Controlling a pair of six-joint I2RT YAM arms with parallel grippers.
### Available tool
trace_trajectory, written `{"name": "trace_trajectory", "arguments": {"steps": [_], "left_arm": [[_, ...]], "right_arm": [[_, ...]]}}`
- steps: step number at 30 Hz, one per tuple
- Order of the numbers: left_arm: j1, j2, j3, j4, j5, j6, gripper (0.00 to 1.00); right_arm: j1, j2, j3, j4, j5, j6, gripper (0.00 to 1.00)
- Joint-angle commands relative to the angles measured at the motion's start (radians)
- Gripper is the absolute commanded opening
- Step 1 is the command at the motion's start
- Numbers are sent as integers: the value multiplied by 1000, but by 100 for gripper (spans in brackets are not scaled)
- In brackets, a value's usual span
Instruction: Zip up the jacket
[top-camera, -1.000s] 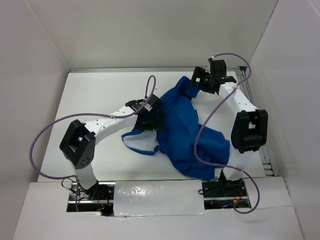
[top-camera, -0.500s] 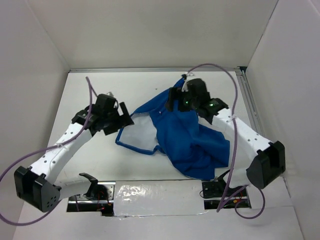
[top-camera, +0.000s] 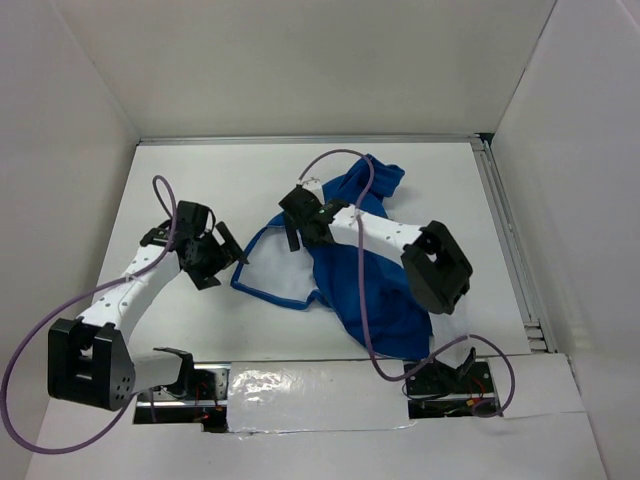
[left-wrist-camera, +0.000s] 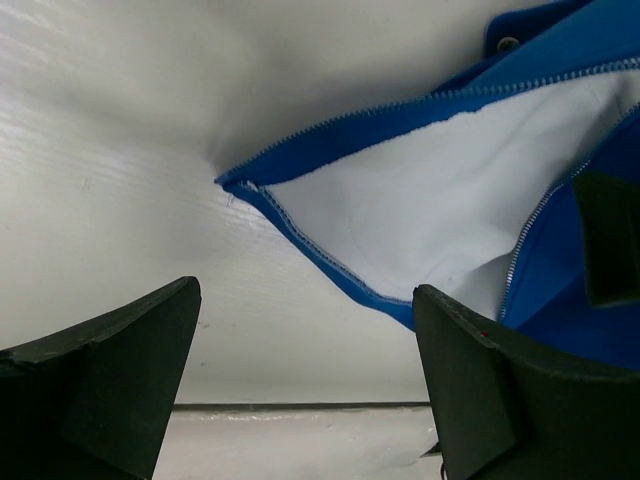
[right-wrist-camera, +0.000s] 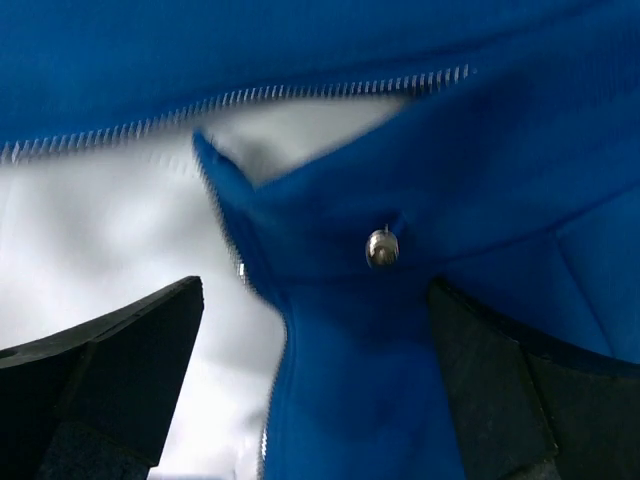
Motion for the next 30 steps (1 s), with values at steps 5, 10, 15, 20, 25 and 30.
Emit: {"name": "trace_trajectory", "arguments": {"steps": [5, 10, 15, 20, 25, 30], "left_arm": [[69, 55, -9, 140, 46, 90, 99], [37, 144, 17, 280, 58, 196, 99], [-51, 256, 60, 402, 34, 262, 99], [-80, 388, 146, 366, -6, 256, 99], [-117, 477, 194, 320, -72, 219, 99], [-141, 509, 199, 300, -105, 198, 99]], "right_arm": [[-5, 187, 205, -158, 289, 170, 93], [-32, 126, 167, -143, 356, 206, 32], [-40, -108, 41, -49, 332, 154, 0], [-170, -279, 15, -21, 136, 103, 0], [-426, -388, 50, -49, -48, 123, 0], [-731, -262, 219, -139, -114, 169, 0]]}}
